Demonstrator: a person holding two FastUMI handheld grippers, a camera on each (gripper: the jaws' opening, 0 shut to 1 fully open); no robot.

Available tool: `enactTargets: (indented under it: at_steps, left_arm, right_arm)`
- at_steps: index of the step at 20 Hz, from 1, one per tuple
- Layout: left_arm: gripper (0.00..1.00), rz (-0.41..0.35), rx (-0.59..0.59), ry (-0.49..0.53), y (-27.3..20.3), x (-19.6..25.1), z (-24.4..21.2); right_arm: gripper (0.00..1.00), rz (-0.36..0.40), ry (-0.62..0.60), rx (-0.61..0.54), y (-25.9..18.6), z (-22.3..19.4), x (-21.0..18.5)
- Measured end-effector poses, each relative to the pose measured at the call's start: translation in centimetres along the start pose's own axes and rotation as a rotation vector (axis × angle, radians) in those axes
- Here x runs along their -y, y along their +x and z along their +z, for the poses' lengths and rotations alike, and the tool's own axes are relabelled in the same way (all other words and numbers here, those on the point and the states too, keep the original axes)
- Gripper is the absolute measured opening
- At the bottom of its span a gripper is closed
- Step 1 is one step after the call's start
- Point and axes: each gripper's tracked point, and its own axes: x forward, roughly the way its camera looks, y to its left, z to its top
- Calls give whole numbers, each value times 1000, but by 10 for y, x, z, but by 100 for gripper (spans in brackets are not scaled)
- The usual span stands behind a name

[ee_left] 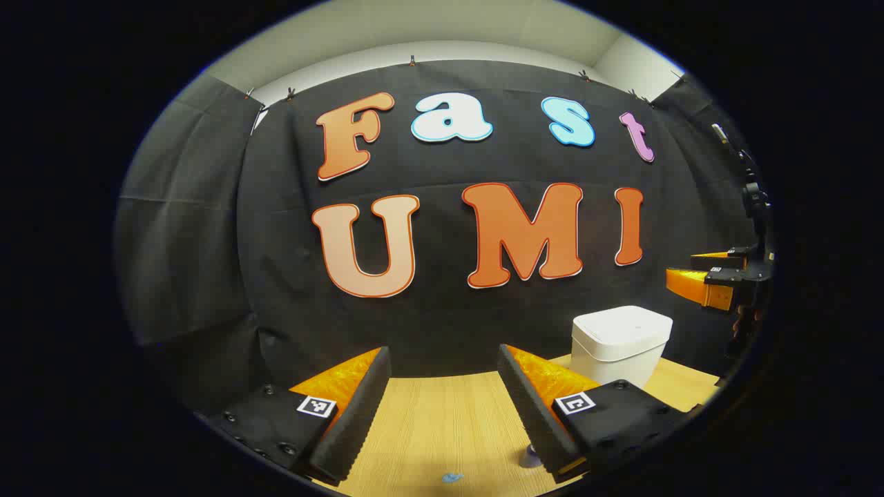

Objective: Press the lid of the desktop garbage bin to open it, pick up the crumpled paper on the desktop and throw it into the bin, then pick up the pop can on the desktop and drop it into the bin, and finally close the garbage bin lid.

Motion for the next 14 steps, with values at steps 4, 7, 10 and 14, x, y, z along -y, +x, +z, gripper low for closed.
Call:
enactTargets:
  at_steps: [4, 7, 10, 14]
  left_arm:
    - [100, 9, -7, 2, 1, 1, -2]
    - [99, 8, -17, 2, 2, 4, -6]
    - [99, 12, -32, 3, 5, 5, -12]
    - [100, 11, -31, 9, 8, 6, -13]
  right_arm:
    - [92, 8, -2, -10, 4, -3, 1]
    - [92, 14, -6, -15, 6, -6, 2]
    - [92, 18, -9, -19, 11, -8, 3]
    - [92, 16, -12, -26, 20, -9, 5]
